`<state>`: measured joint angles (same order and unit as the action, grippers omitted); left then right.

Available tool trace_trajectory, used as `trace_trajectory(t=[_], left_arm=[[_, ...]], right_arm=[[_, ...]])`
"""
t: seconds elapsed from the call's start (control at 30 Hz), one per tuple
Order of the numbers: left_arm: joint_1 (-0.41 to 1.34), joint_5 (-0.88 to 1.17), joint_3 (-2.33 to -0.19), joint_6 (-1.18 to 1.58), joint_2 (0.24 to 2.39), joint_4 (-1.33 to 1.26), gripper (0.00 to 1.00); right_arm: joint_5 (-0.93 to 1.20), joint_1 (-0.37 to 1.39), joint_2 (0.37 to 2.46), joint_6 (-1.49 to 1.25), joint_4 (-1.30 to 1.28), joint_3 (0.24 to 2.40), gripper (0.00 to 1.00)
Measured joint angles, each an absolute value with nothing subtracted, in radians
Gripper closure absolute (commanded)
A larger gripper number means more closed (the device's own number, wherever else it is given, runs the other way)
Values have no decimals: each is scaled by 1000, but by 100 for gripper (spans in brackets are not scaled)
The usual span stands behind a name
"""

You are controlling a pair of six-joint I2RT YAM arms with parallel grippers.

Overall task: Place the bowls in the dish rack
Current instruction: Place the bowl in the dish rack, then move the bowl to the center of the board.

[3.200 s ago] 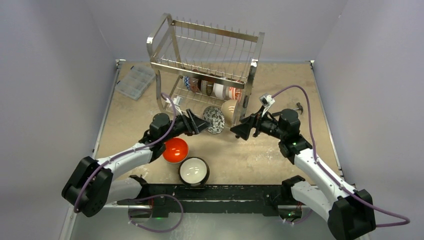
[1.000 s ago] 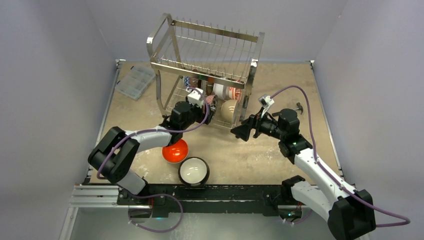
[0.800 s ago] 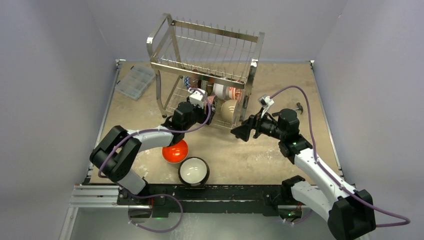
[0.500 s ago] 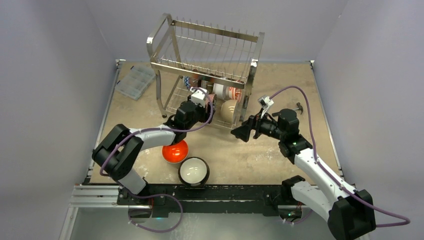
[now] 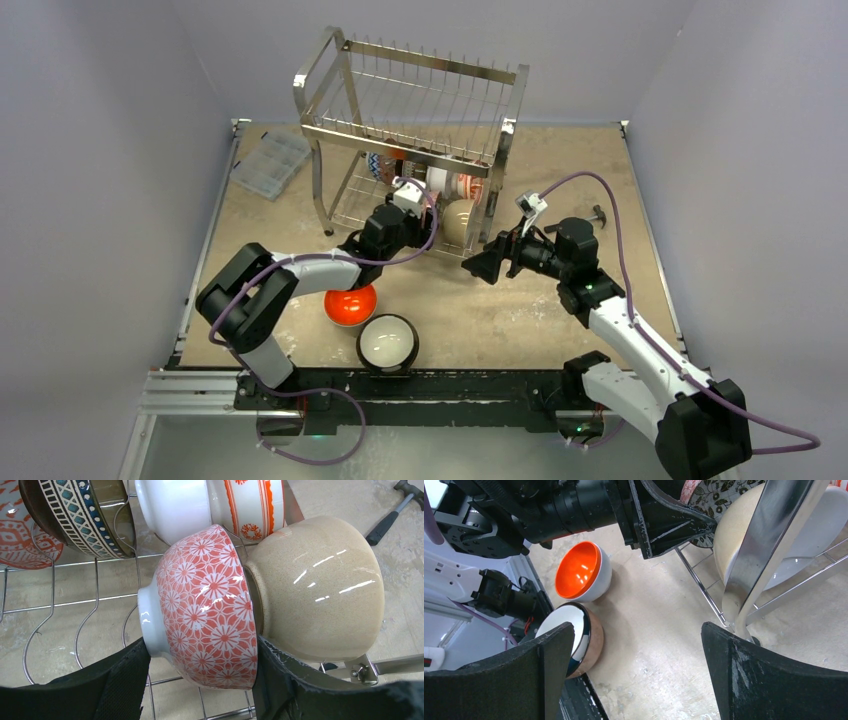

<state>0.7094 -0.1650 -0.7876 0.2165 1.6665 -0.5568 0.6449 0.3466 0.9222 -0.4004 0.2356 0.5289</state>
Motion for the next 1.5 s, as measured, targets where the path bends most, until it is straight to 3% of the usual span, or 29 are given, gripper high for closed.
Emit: trace_trajectory(t=[0.13,0.2,0.27,0.83,1.5], left_arm=[[709,-165,-788,216,1666,-556,45],[709,-165,-788,217,1666,-554,19],[709,-173,-788,226,1660,-542,8],[709,-184,-672,408,1260,-417,1],[709,-180,-364,912,527,136,2]], right_arm=[[645,347,923,-400,236,529,1],[645,347,923,-400,236,529,1],[645,347,923,-400,236,529,1],[646,347,892,-403,229,529,1],[679,347,701,-548,204,384,1]])
